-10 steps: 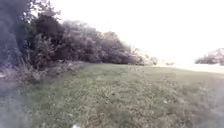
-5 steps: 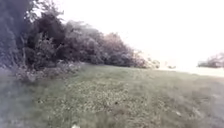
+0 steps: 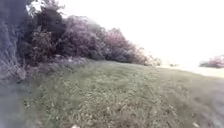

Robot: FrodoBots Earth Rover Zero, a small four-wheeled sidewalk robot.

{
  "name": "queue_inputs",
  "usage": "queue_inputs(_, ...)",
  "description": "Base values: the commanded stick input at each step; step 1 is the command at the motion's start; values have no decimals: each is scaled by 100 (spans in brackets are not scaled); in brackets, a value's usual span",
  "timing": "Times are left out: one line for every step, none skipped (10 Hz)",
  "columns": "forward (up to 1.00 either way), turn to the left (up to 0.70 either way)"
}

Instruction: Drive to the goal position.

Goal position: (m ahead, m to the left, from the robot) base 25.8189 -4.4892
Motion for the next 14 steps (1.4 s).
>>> queue_inputs(70, 0)
queue_inputs(70, 0)
queue_inputs(70, 0)
queue_inputs(70, 0)
queue_inputs(70, 0)
queue_inputs(70, 0)
queue_inputs(70, 0)
queue_inputs(70, 0)
queue_inputs(70, 0)
queue_inputs(70, -33)
queue_inputs(70, -31)
queue_inputs(70, -21)
queue_inputs(70, -9)
queue_inputs(70, 0)
